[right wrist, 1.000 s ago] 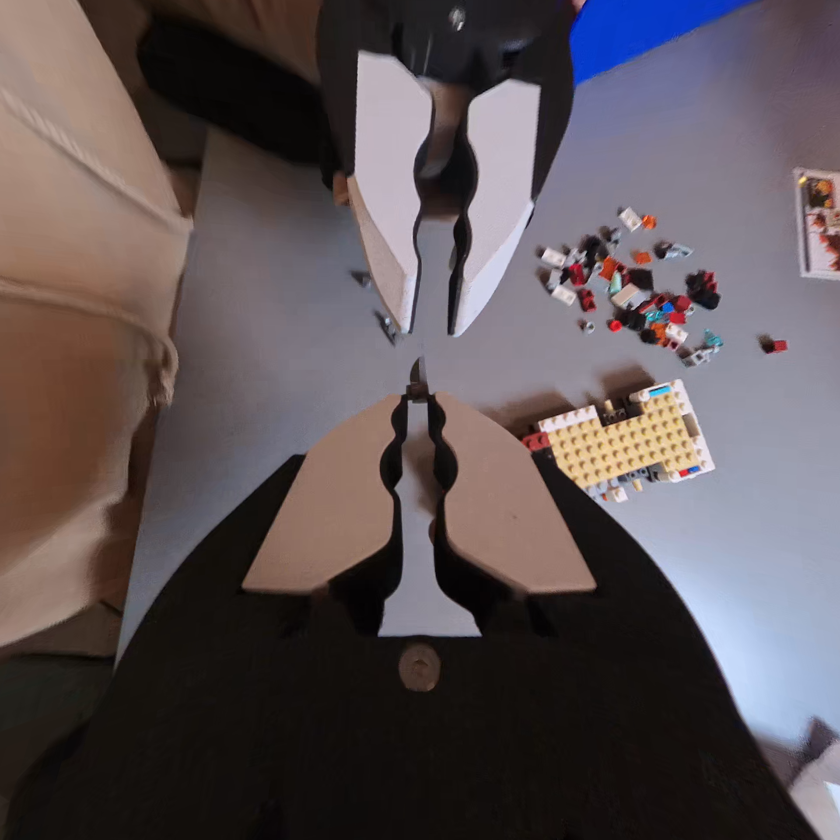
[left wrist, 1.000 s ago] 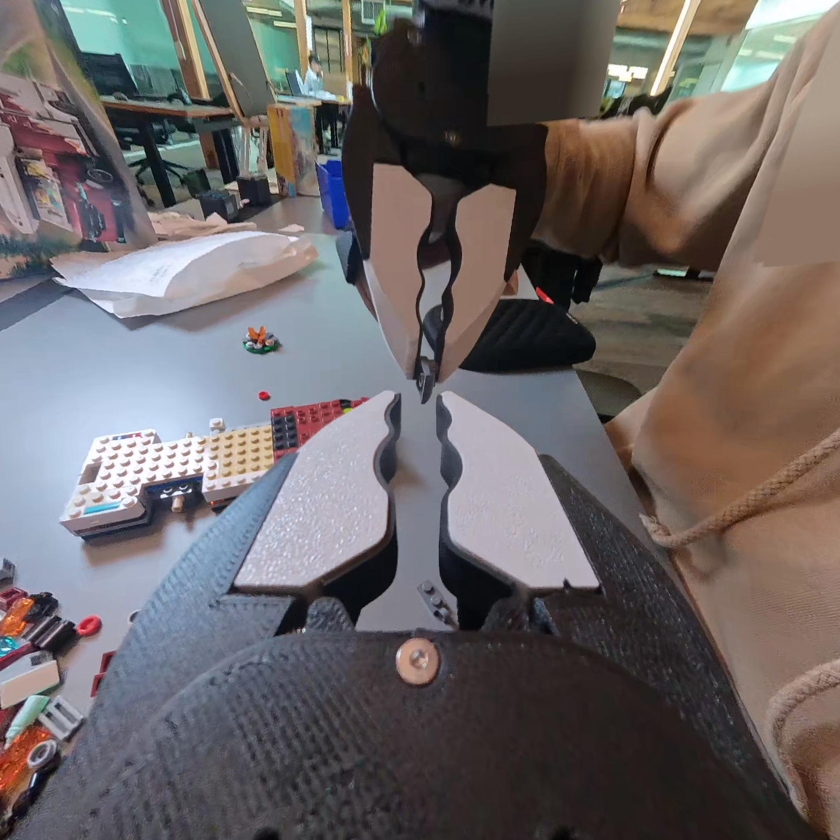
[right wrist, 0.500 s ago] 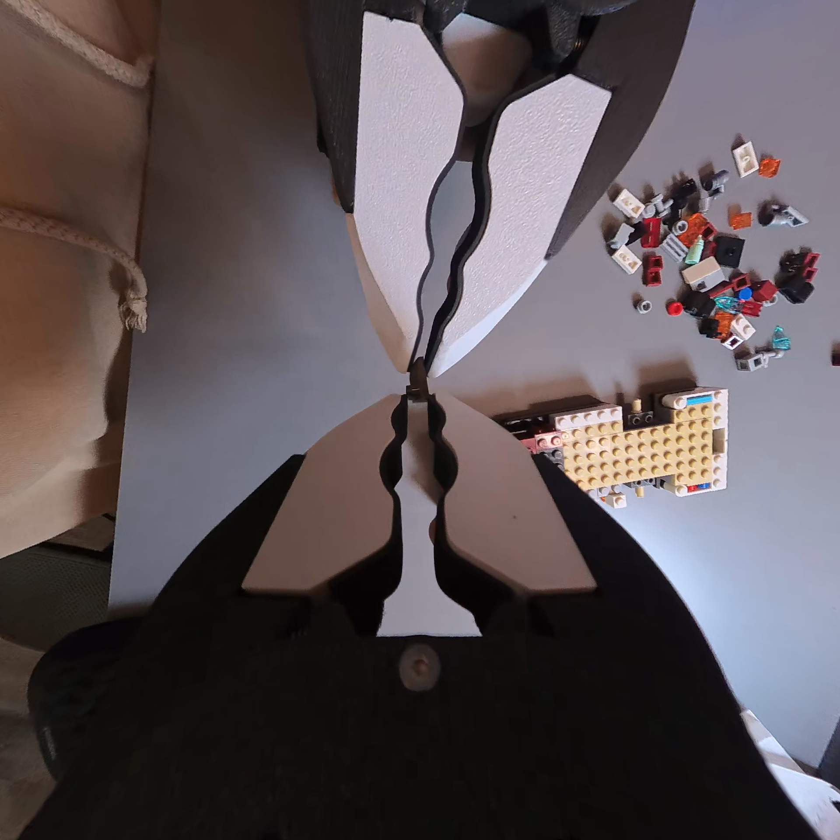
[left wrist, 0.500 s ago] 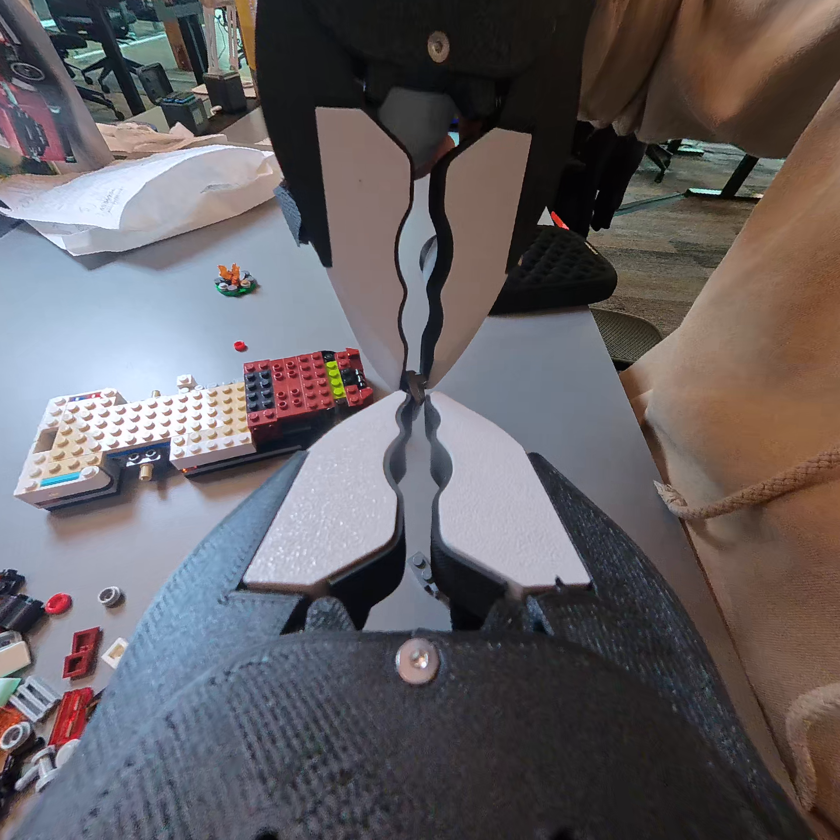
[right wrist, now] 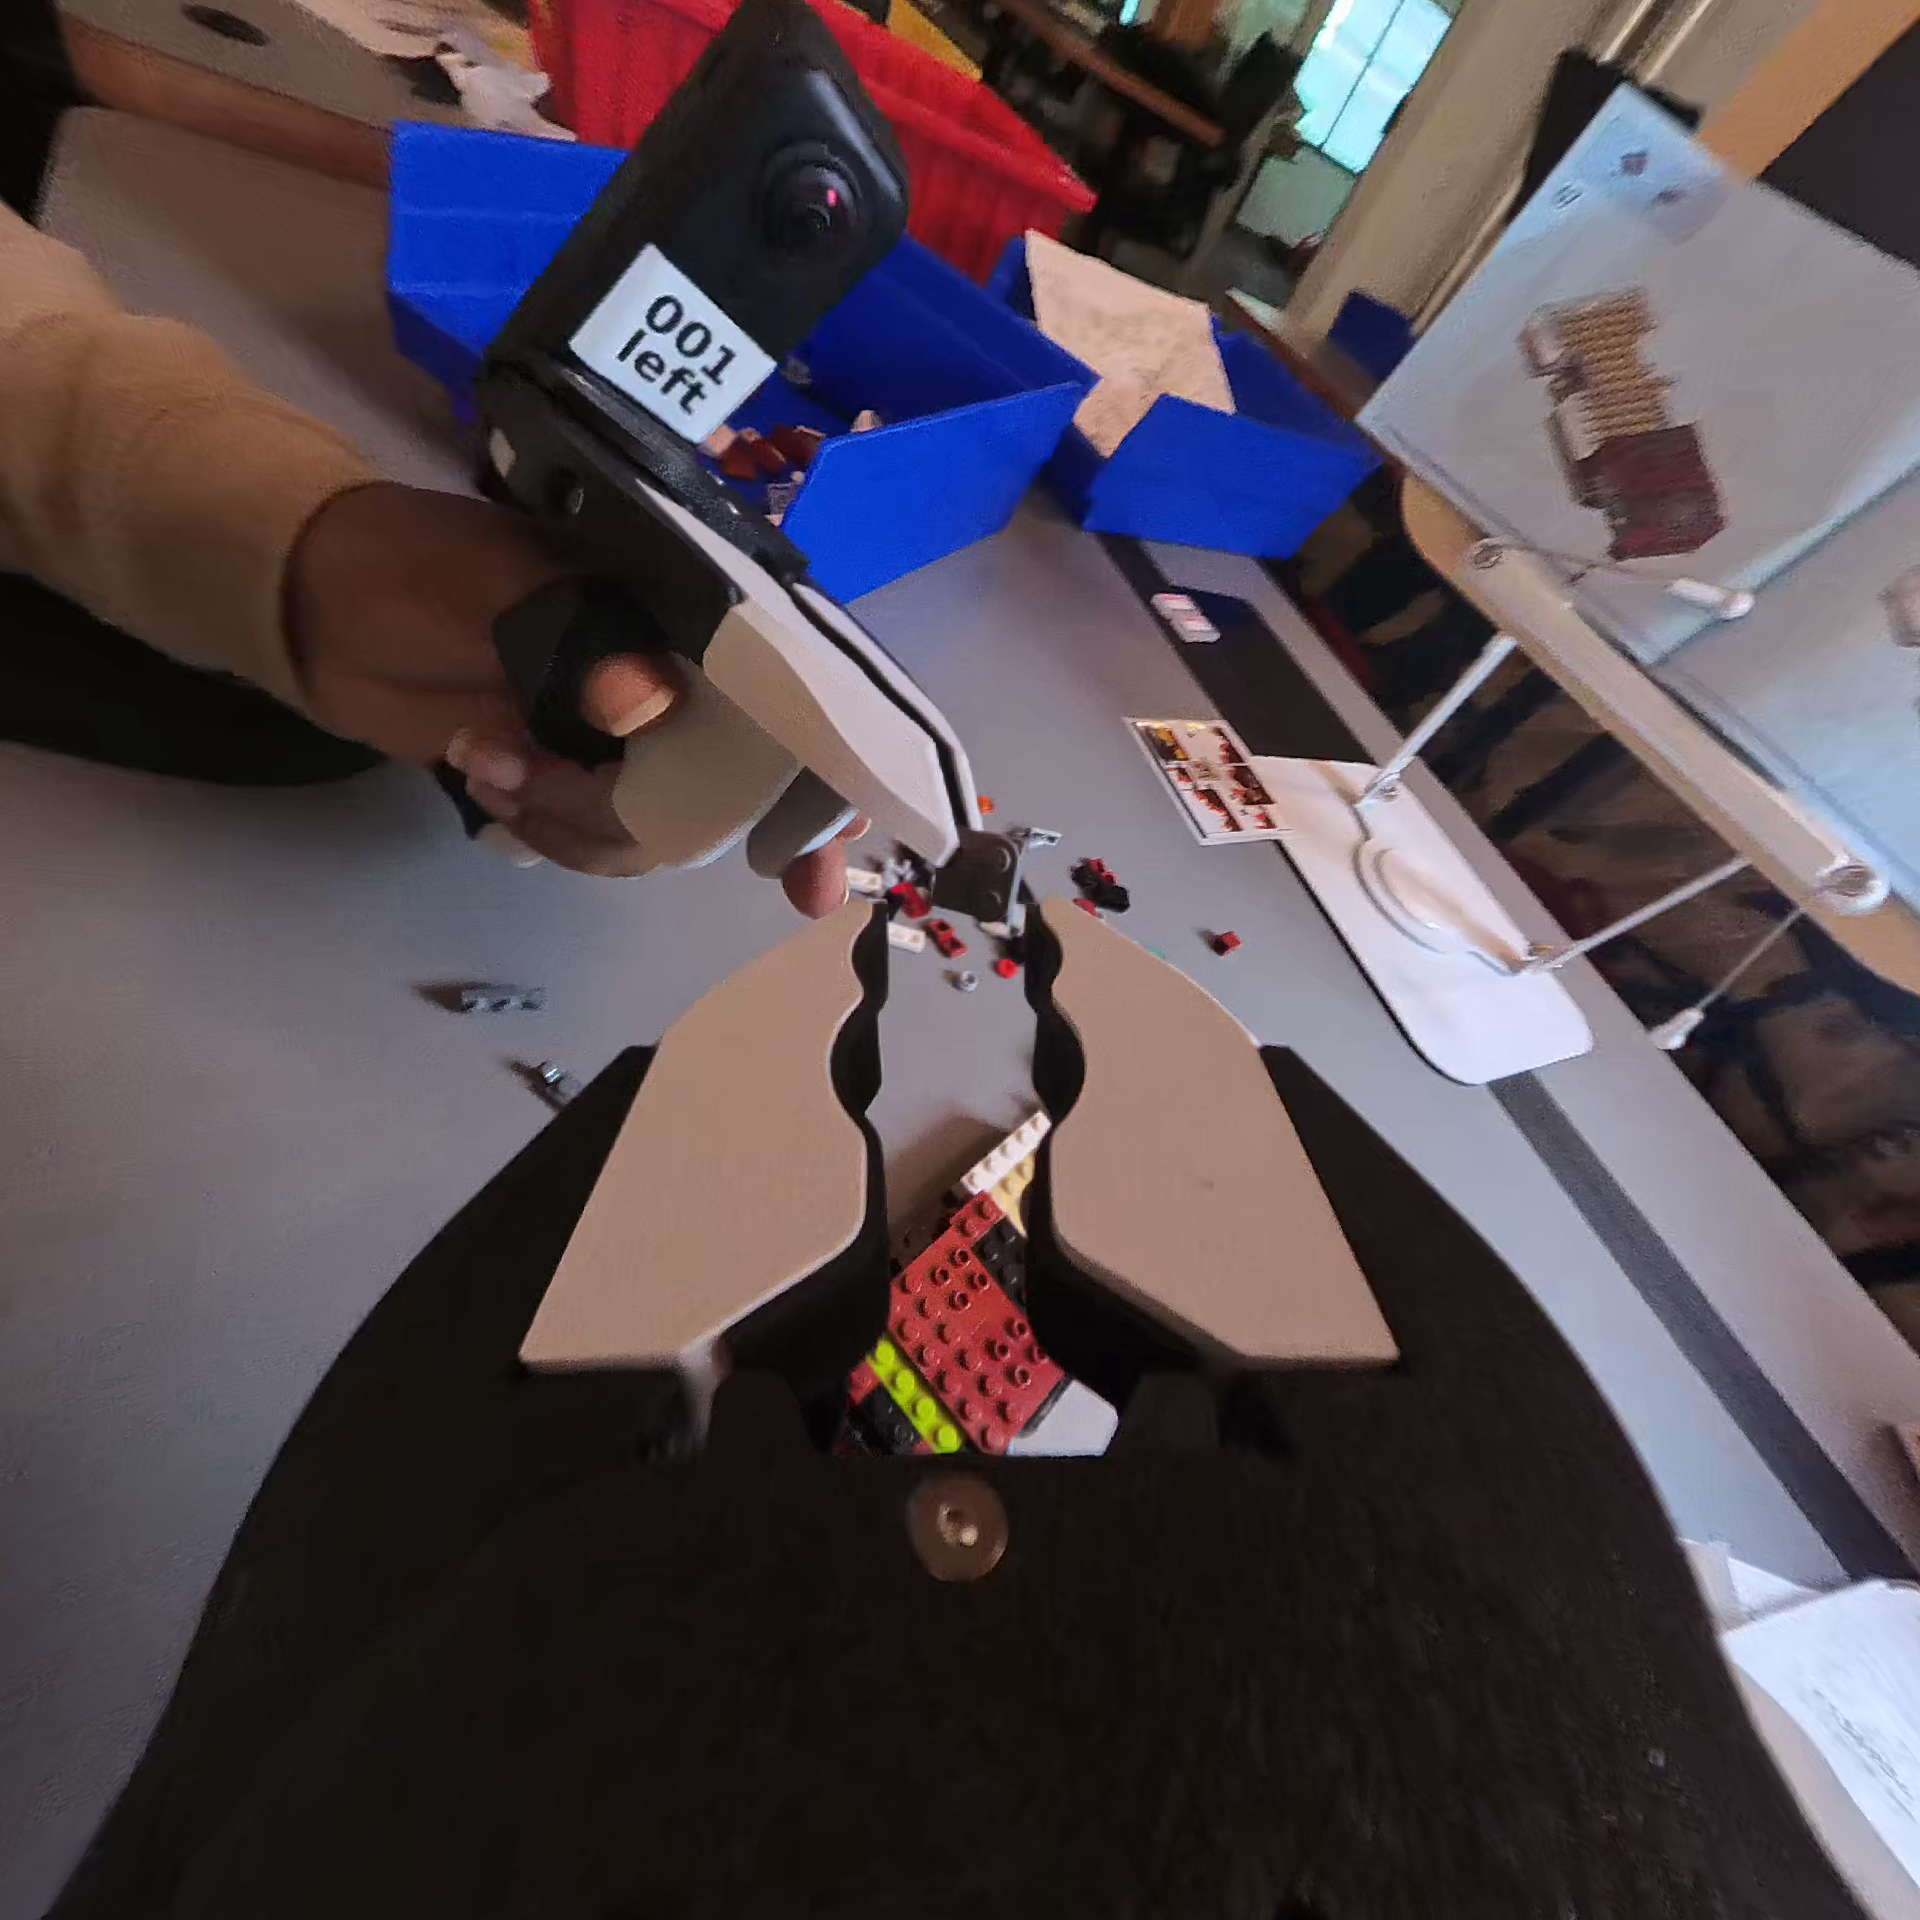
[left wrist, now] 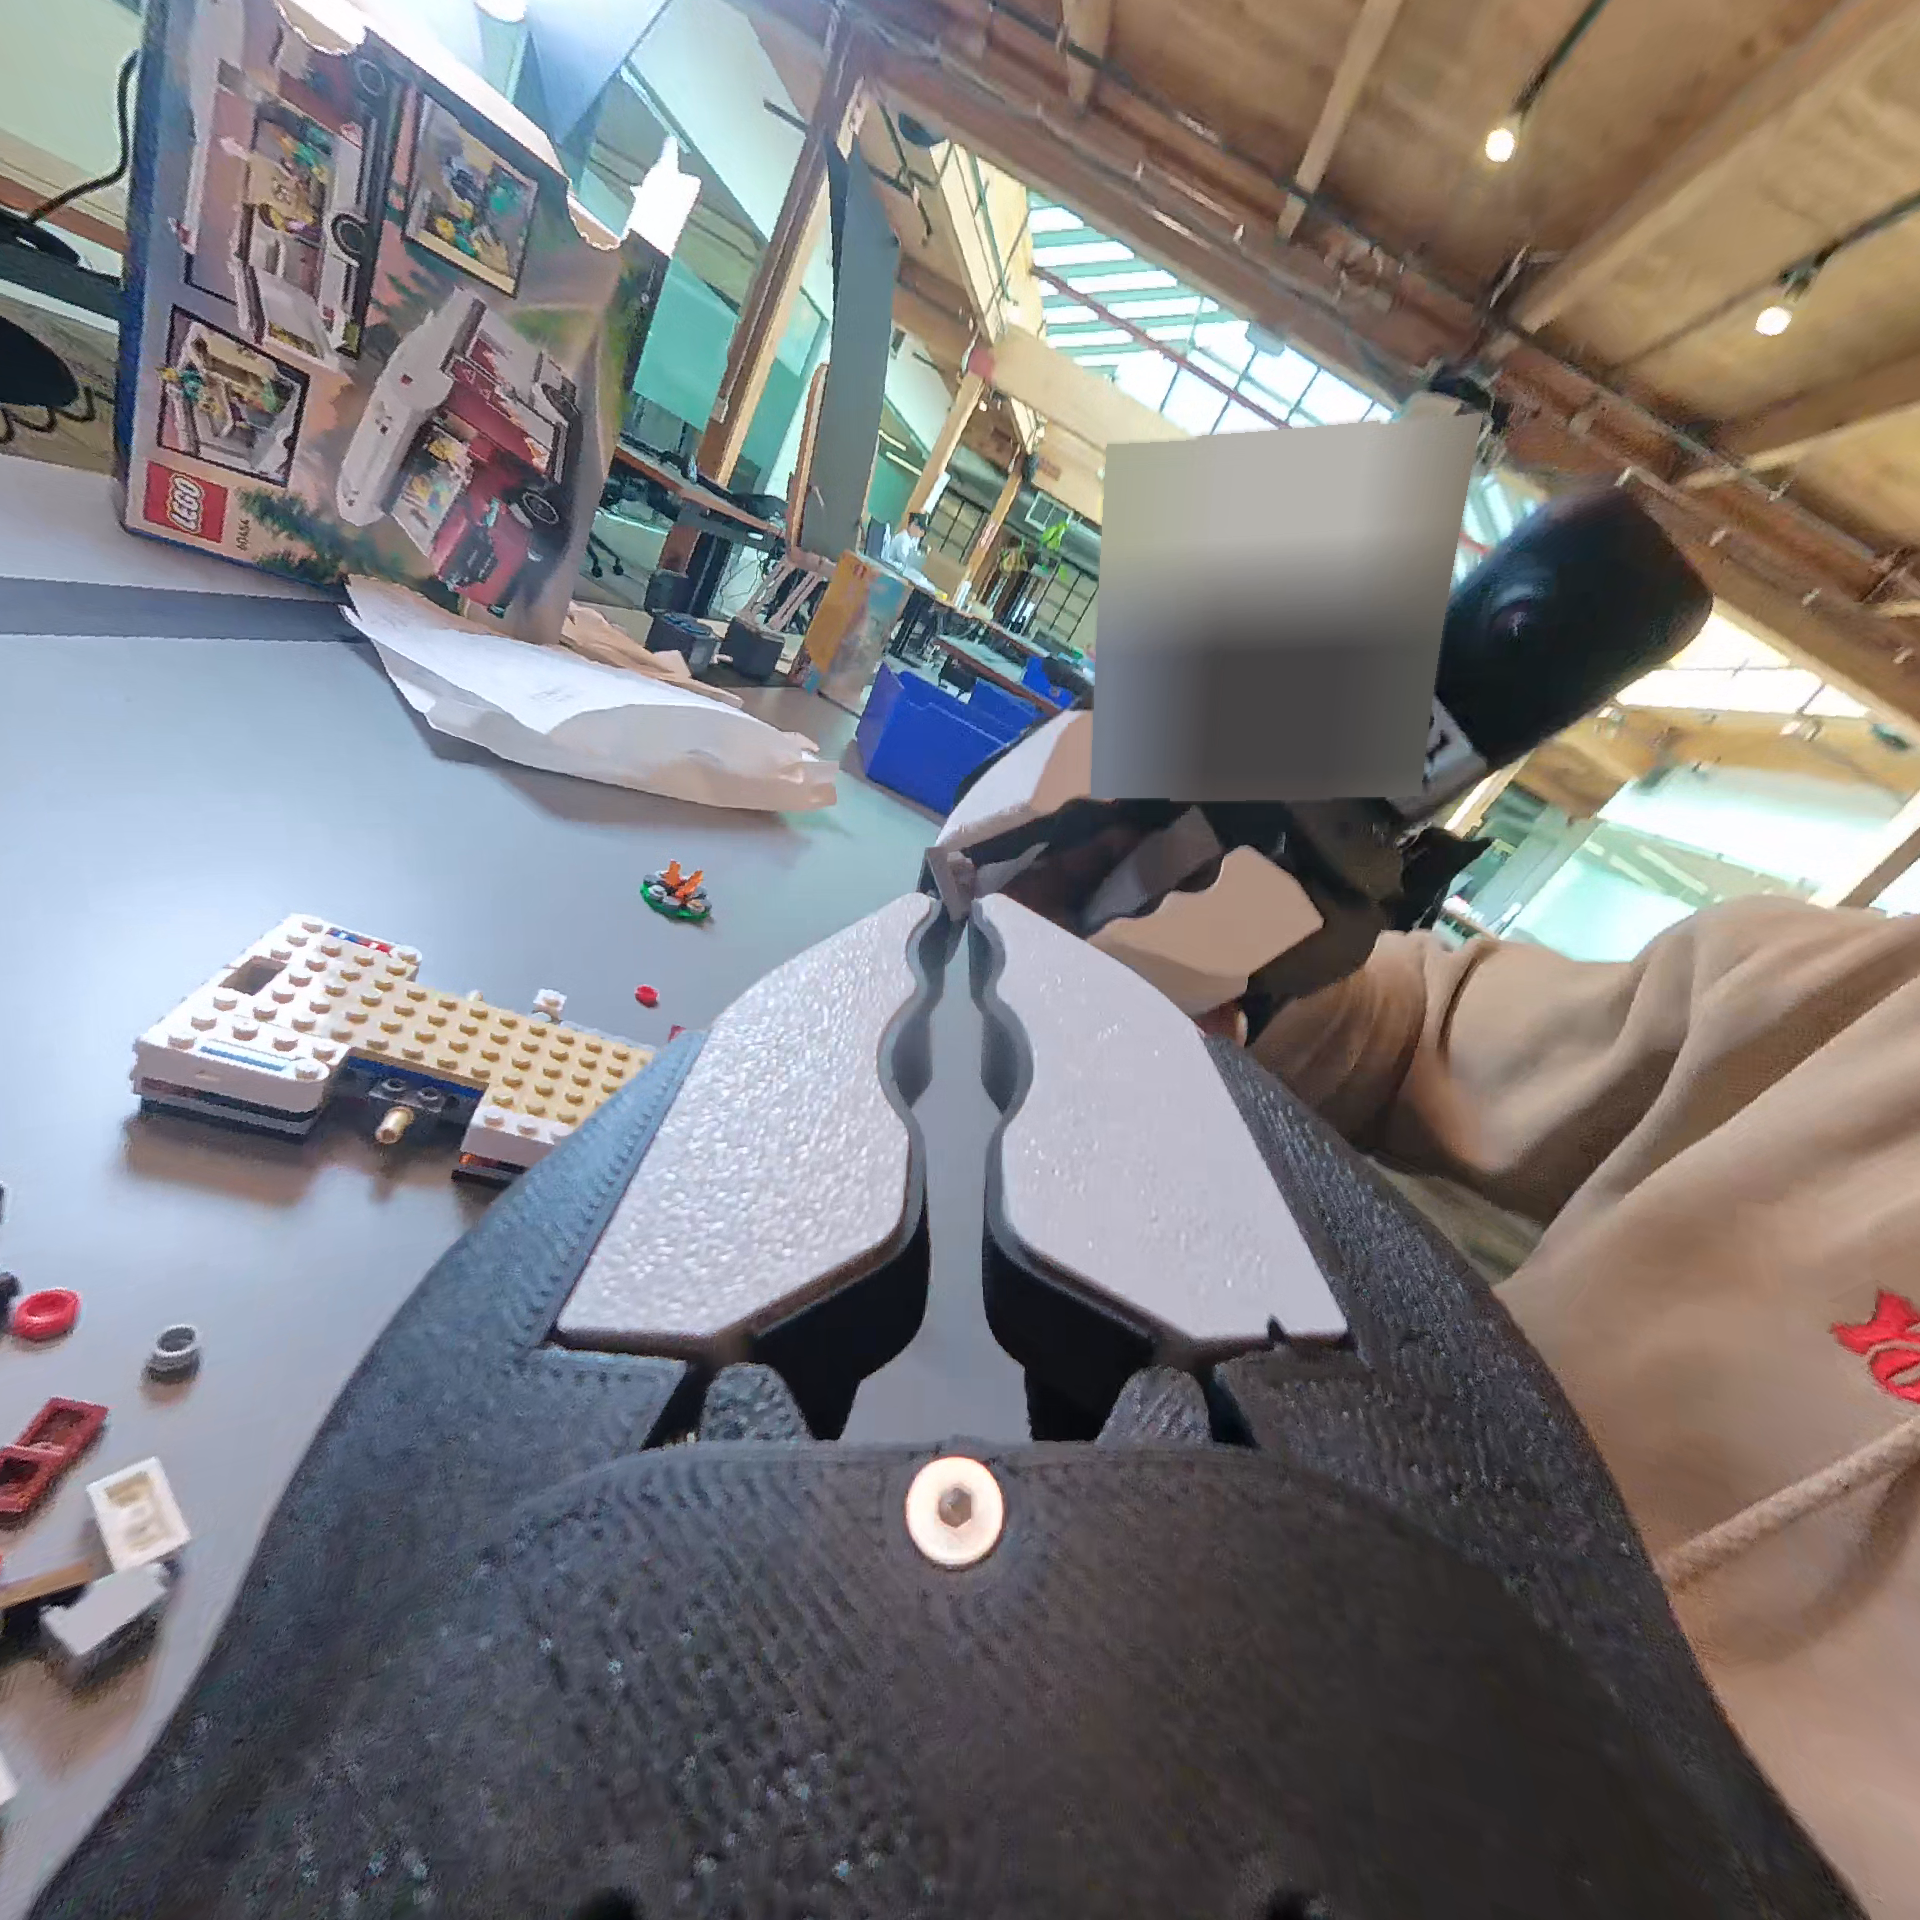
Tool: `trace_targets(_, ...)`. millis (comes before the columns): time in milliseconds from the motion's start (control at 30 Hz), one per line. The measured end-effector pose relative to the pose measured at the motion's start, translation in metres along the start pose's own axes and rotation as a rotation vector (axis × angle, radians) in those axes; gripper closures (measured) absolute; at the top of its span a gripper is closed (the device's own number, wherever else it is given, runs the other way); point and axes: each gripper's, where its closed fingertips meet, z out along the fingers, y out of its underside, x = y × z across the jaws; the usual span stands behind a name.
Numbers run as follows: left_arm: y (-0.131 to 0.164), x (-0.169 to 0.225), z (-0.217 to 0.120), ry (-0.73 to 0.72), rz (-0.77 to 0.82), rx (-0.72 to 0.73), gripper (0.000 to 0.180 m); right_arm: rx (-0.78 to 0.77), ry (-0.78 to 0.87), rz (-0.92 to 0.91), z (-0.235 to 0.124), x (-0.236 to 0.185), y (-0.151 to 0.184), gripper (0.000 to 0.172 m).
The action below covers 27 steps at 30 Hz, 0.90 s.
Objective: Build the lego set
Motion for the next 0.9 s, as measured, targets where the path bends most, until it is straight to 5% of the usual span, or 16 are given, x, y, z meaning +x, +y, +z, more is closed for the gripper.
trace_targets(367, 0.004, -0.005, 0.0, -0.012, -0.072, 0.005, 0.177, -0.047, 0.09, -0.107, 0.014, 0.005, 0.003, 0.155)
trace_targets(500, 0.009, -0.008, 0.001, -0.027, -0.015, -0.047, 0.171, -0.125, -0.109, -0.137, 0.005, 0.0, 0.017, 0.155)
trace_targets(700, 0.023, -0.037, -0.008, -0.173, 0.276, -0.233, 0.157, -0.396, -0.53, -0.152, -0.036, -0.009, 0.077, 0.155)
trace_targets(900, 0.066, -0.044, -0.002, -0.209, 0.417, -0.446, 0.153, -0.56, -0.664, -0.198, -0.033, -0.017, 0.12, 0.155)
